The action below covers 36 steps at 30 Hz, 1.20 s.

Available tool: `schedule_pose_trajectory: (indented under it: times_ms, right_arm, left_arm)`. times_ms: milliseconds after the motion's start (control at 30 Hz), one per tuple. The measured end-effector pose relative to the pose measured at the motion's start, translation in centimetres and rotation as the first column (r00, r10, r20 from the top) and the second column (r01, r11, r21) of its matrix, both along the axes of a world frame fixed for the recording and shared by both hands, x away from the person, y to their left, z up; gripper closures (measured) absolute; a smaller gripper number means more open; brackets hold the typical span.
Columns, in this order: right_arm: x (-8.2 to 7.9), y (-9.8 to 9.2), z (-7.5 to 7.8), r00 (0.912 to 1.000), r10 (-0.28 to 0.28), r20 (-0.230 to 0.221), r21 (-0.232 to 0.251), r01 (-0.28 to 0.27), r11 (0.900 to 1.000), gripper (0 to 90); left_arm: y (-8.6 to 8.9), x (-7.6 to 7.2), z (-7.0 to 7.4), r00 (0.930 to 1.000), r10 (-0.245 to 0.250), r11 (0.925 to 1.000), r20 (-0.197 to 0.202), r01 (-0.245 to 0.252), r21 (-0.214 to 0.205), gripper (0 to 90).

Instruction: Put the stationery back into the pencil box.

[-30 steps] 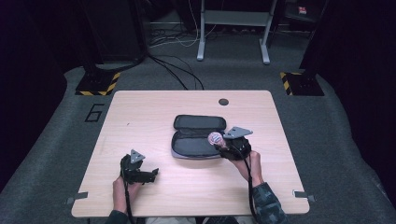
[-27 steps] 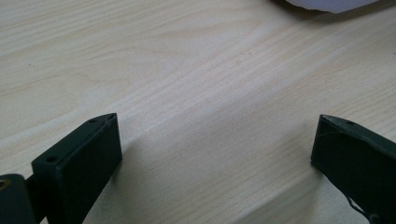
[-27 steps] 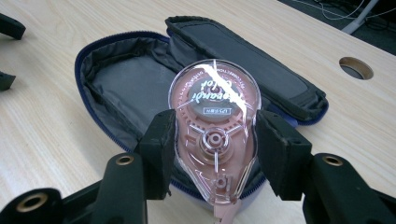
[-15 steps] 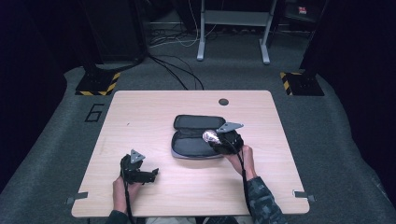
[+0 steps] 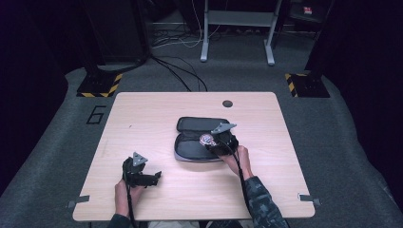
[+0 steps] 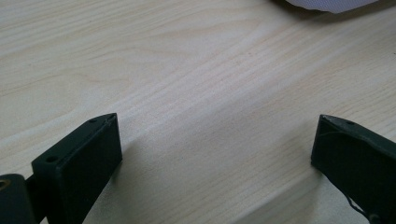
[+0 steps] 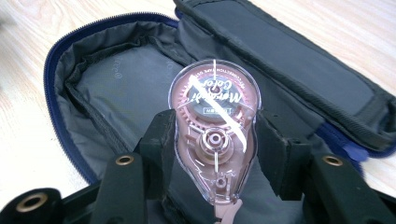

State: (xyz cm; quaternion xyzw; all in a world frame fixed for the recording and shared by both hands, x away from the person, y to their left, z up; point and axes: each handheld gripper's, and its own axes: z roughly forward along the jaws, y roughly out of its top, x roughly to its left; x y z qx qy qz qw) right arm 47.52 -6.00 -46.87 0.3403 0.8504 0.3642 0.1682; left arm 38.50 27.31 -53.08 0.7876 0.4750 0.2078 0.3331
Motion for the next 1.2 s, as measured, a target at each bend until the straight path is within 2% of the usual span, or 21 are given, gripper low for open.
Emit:
schedule_pose_trajectory:
  times_ms: [67, 133, 167, 200, 233, 300, 333, 367, 600, 633, 767, 933, 1067, 1133, 1167, 1200]
  right_arm:
    - [0.2, 0.4, -0.3, 1.0, 0.005, -0.008, -0.008, -0.005, 1.0, 49.5]
    - [0.4, 0.6, -0.5, 0.9996, 0.013, -0.025, -0.022, -0.013, 0.9997, 49.5]
    - [0.4, 0.9, -0.6, 0.9995, 0.0, -0.031, -0.011, 0.0, 0.9999, 49.4]
    - [0.6, 1.0, -0.7, 0.9994, 0.014, -0.032, -0.021, -0.015, 0.9997, 49.5]
    - [0.6, 1.2, -0.8, 0.9993, 0.005, -0.036, -0.015, -0.005, 0.9999, 49.5]
    - [0.8, 1.4, -1.0, 0.9992, 0.016, -0.037, -0.023, -0.017, 0.9996, 49.5]
    - [0.9, 1.5, -1.1, 0.9985, 0.018, -0.052, -0.03, -0.019, 0.9994, 49.4]
    - [1.0, 1.6, -1.2, 0.9985, 0.022, -0.051, -0.035, -0.024, 0.9991, 49.5]
    - [1.5, 2.3, -1.9, 0.9959, 0.021, -0.088, -0.054, -0.026, 0.9982, 49.4]
    - [1.6, 2.4, -2.0, 0.9957, 0.024, -0.09, -0.059, -0.029, 0.9978, 49.4]
    - [1.9, 2.6, -2.3, 0.9953, 0.021, -0.095, -0.07, -0.028, 0.9972, 49.4]
    - [2.1, 2.7, -2.4, 0.9943, 0.025, -0.103, -0.067, -0.032, 0.9972, 49.3]
    - [2.1, 2.8, -2.5, 0.9932, 0.024, -0.113, -0.084, -0.034, 0.9959, 49.0]
    - [2.0, 2.8, -2.6, 0.9911, 0.021, -0.132, -0.076, -0.031, 0.9966, 48.3]
    - [2.1, 2.7, -2.5, 0.9917, 0.024, -0.127, -0.078, -0.034, 0.9964, 46.8]
    - [2.1, 2.7, -2.5, 0.9915, 0.023, -0.128, -0.074, -0.032, 0.9967, 43.0]
  left_arm:
    - [0.0, 0.0, 0.0, 1.0, -0.002, 1.0, -0.004, 0.002, 0.001, 1.6]
    - [0.0, 0.0, -0.1, 0.9999, 0.004, 1.0, 0.01, -0.004, -0.003, 1.6]
    - [0.0, 0.0, 0.0, 1.0, 0.001, 1.0, 0.002, -0.001, -0.001, 1.6]
    - [0.0, 0.0, 0.0, 1.0, -0.002, 1.0, -0.004, 0.002, 0.001, 1.6]
    - [0.0, 0.0, -0.1, 0.9999, 0.005, 1.0, 0.011, -0.005, -0.004, 1.6]
    - [0.0, 0.0, -0.1, 0.9999, 0.005, 1.0, 0.01, -0.005, -0.004, 1.6]
    - [0.0, 0.0, 0.0, 1.0, -0.001, 1.0, -0.003, 0.001, 0.001, 1.6]
    - [0.0, 0.0, -0.1, 0.9999, 0.004, 1.0, 0.011, -0.004, -0.003, 1.6]
    - [0.0, 0.0, -0.1, 0.9999, 0.004, 1.0, 0.01, -0.004, -0.003, 1.6]
    - [0.0, 0.0, 0.0, 1.0, -0.001, 1.0, -0.001, 0.001, 0.001, 1.6]
    - [0.0, 0.0, -0.1, 1.0, 0.003, 1.0, 0.006, -0.003, -0.001, 1.6]
    - [0.0, 0.0, 0.0, 1.0, -0.002, 1.0, -0.004, 0.002, 0.001, 1.6]
    - [0.0, 0.0, 0.0, 1.0, -0.002, 1.0, -0.004, 0.002, 0.001, 1.6]
    - [0.0, 0.0, 0.0, 1.0, -0.002, 1.0, -0.004, 0.002, 0.0, 1.6]
    - [0.0, 0.0, 0.0, 1.0, 0.001, 1.0, 0.001, -0.001, 0.0, 1.6]
    - [0.0, 0.0, 0.0, 1.0, -0.001, 1.0, -0.004, 0.001, 0.0, 1.6]
